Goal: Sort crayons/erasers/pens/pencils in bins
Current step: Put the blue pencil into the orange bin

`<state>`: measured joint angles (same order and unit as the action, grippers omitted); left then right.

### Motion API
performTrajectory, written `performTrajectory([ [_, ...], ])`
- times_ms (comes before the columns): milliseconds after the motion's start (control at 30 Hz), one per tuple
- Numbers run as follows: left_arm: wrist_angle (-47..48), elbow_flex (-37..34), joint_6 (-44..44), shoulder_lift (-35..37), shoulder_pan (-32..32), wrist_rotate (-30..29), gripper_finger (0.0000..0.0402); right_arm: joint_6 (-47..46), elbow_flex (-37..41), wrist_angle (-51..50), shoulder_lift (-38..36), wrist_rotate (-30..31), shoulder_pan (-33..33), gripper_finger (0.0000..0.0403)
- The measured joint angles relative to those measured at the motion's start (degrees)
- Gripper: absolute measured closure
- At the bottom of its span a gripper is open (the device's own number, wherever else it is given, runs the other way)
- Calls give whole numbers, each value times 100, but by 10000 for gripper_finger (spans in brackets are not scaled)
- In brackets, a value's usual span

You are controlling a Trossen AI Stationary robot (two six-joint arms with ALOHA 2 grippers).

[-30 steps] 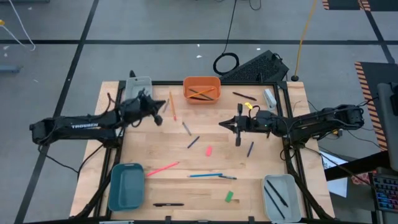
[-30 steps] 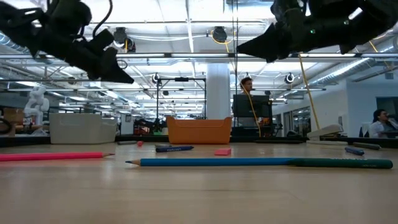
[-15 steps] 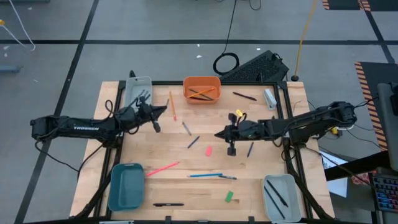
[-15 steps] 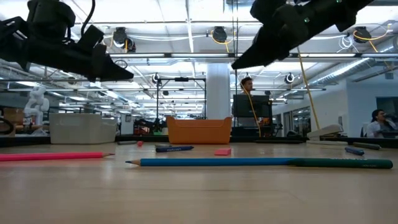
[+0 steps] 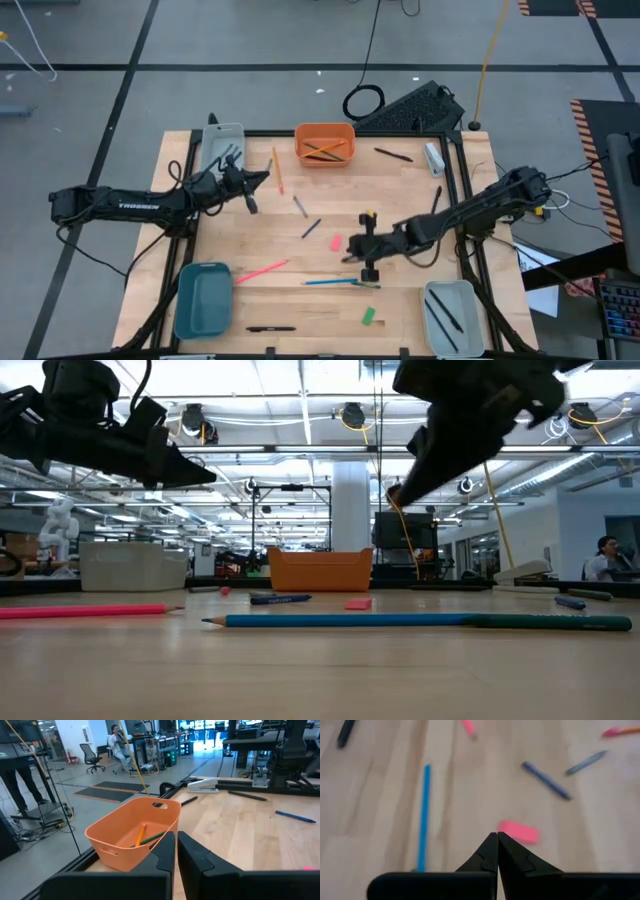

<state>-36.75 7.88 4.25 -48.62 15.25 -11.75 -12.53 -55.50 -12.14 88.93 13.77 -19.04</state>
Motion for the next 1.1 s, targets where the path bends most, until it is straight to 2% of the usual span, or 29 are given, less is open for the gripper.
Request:
performTrajectory([
  [233,-44,0,58,0,2,19,398,-470,-430,-350,777,-6,-669,386],
  [500,-47,0,-37,0,0,31,380,-885,-660,-273,1445,118,-1002,309],
  [633,-108,0,56,0,-4,29,383,-883,-667,-221,1541,121,-998,286],
  [833,-243,2,118,0,-6,33,398,-658,-667,-75,1740,119,-970,293],
  [1100,-243,2,110,0,-11,44,383,-643,-676,109,2000,-17,-688,328],
])
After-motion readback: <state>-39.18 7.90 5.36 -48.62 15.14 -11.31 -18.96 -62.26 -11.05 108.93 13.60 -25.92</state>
